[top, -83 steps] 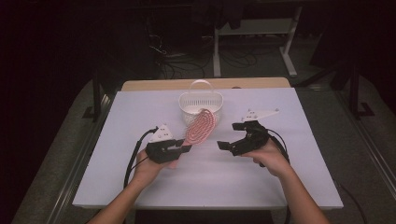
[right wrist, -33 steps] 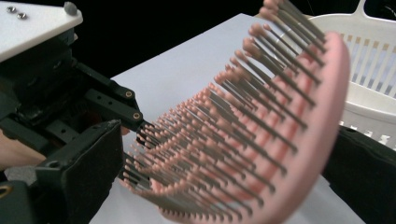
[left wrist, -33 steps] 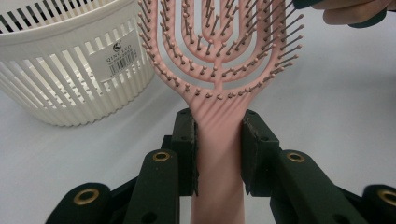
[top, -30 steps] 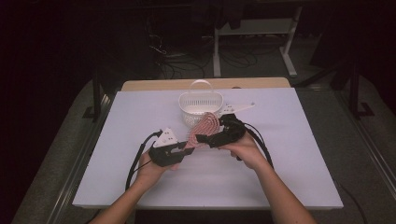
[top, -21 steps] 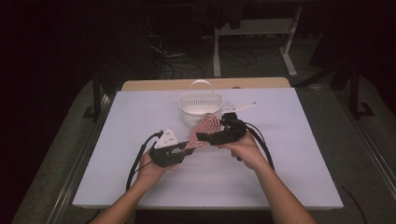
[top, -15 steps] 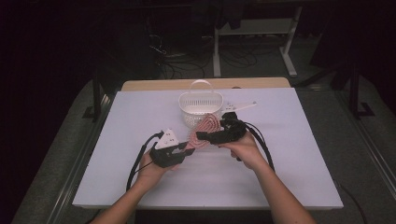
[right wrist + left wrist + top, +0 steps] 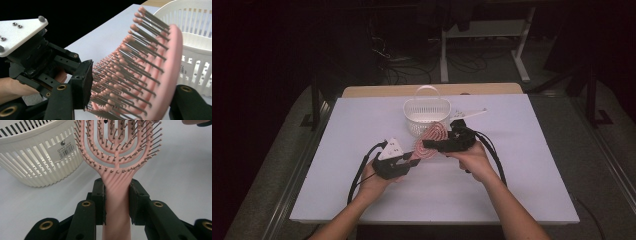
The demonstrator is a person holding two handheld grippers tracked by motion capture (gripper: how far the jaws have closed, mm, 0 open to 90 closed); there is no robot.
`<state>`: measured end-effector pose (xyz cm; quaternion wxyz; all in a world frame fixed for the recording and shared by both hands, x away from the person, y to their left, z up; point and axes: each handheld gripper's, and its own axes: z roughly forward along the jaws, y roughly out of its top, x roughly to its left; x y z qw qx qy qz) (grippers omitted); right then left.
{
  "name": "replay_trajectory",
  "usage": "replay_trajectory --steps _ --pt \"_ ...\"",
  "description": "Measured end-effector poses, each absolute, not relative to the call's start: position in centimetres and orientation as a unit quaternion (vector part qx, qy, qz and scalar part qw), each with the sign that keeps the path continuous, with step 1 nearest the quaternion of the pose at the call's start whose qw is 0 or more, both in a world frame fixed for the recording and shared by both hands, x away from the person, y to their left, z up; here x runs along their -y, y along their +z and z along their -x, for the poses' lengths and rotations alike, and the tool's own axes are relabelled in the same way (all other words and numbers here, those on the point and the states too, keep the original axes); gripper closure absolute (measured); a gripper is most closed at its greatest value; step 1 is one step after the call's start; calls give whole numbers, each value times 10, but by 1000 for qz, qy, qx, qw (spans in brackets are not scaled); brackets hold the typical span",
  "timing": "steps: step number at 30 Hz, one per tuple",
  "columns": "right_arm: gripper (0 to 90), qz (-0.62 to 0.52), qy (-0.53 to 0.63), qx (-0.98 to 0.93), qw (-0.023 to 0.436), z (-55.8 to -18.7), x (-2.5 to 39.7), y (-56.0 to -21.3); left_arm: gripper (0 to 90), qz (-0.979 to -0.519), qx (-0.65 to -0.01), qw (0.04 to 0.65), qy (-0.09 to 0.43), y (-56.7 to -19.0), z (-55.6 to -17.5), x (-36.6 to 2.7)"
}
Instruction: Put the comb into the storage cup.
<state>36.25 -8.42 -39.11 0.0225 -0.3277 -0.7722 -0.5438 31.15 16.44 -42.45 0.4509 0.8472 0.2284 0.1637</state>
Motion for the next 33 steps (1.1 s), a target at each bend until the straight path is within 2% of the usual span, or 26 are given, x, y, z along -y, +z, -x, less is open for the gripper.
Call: replay_trajectory --steps 24,33 --pt "604 322 -563 760 42 -362 86 -389 707 -853 -219 445 165 -427 -312 -163" --pt "626 317 -570 756 50 -361 86 -387 705 -852 -217 449 160 -427 -313 -164"
